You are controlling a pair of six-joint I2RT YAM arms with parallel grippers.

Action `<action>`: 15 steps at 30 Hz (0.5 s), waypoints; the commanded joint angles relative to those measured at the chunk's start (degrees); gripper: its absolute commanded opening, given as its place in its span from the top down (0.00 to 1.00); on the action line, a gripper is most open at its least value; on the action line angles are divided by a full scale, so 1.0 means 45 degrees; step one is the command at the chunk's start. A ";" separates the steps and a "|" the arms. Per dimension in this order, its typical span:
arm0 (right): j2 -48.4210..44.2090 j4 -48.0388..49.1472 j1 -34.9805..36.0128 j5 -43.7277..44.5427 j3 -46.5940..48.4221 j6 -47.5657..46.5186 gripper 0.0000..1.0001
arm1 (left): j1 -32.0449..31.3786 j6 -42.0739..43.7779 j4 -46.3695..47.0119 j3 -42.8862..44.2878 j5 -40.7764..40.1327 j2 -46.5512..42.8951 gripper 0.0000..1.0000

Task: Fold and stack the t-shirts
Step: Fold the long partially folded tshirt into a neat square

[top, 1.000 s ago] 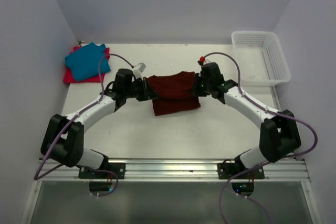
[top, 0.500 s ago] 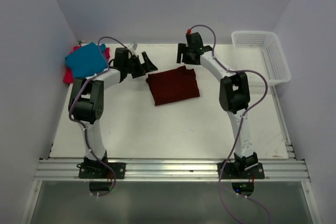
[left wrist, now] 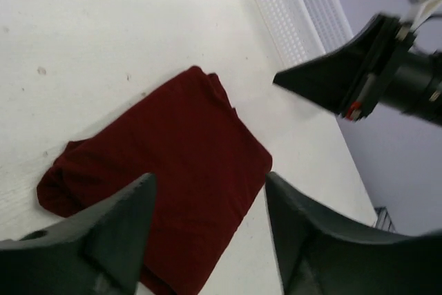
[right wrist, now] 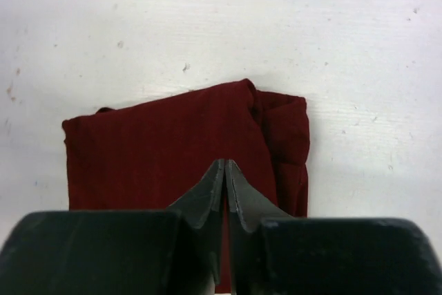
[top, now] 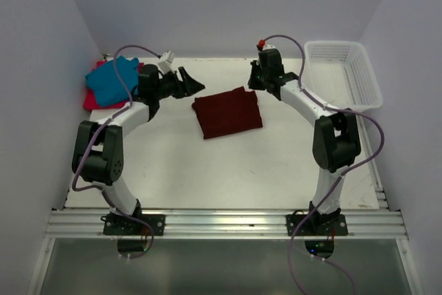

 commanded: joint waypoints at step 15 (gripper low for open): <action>0.1595 1.3462 -0.0802 -1.0979 -0.5910 0.8049 1.00 | -0.0988 -1.2824 2.0491 -0.2503 0.5965 0.7747 1.00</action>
